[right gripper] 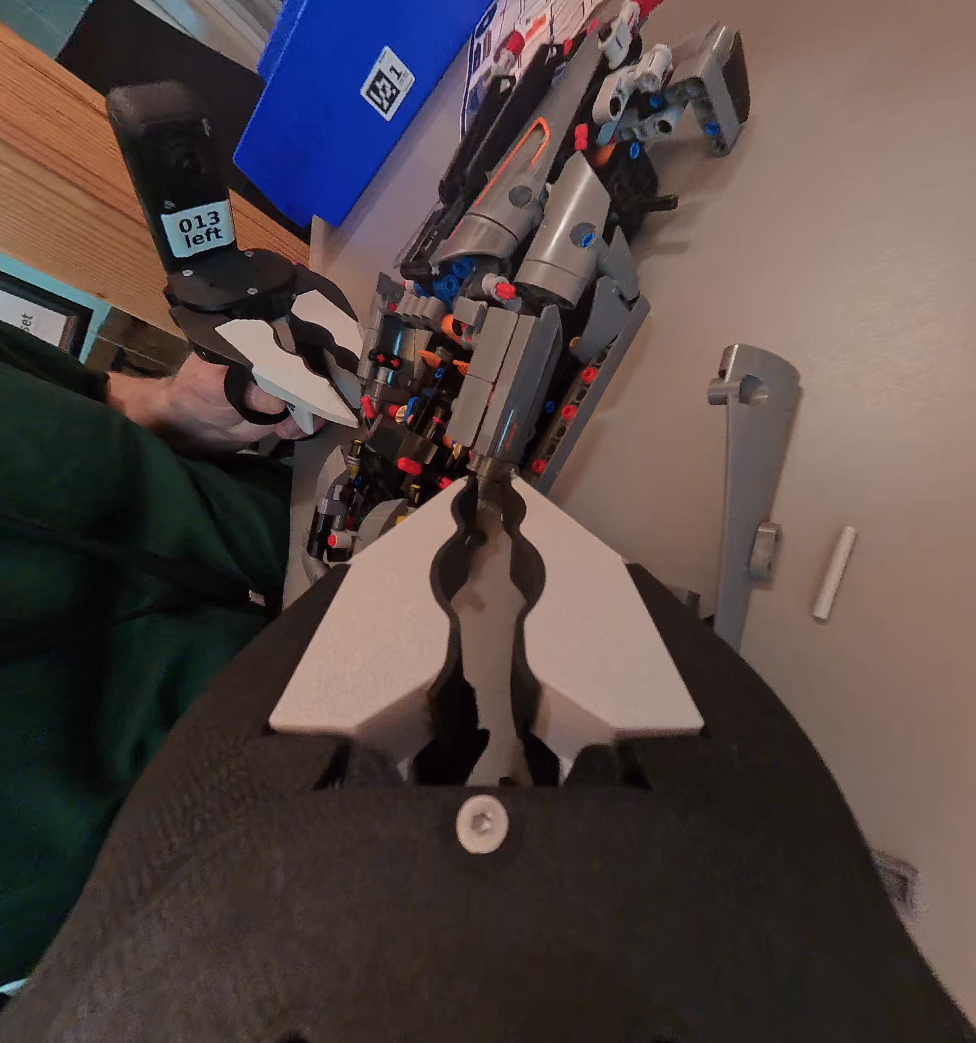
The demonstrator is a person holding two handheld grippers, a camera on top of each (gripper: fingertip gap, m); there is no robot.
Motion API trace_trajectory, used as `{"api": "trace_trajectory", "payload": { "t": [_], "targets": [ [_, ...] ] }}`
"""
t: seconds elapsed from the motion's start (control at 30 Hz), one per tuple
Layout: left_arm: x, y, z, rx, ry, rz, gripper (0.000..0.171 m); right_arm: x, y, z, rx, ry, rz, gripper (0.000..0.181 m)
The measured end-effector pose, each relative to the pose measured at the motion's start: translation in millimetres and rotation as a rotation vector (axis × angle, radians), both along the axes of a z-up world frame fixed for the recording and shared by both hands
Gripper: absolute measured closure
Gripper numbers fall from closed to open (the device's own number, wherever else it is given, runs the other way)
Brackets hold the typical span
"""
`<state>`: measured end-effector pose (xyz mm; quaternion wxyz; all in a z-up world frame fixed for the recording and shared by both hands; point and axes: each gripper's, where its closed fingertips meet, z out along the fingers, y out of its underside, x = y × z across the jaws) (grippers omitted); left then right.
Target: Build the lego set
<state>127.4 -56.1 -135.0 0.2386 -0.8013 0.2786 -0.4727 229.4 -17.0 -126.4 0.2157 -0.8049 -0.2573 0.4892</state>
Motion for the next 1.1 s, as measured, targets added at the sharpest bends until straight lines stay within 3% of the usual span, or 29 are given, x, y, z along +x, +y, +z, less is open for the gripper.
{"api": "trace_trajectory", "payload": {
  "t": [0.37, 0.63, 0.97, 1.1],
  "targets": [
    [-3.0, 8.3, 5.7, -0.025, -0.053, 0.018, 0.147, -8.1, -3.2, 3.0, 0.036, 0.011, 0.011, 0.174],
    [1.8, 6.4, 3.8, 0.083, 0.010, -0.011, 0.155, -13.7, -7.0, 1.9, 0.036, 0.022, 0.041, 0.181],
    [-0.6, 21.2, 11.8, -0.017, -0.093, 0.048, 0.136, -2.2, 2.6, 1.2, 0.065, -0.006, -0.031, 0.168],
    [0.1, 28.4, 11.3, -0.058, -0.109, 0.063, 0.143, -2.8, 2.9, 0.2, 0.072, -0.010, -0.031, 0.168]
  ]
}}
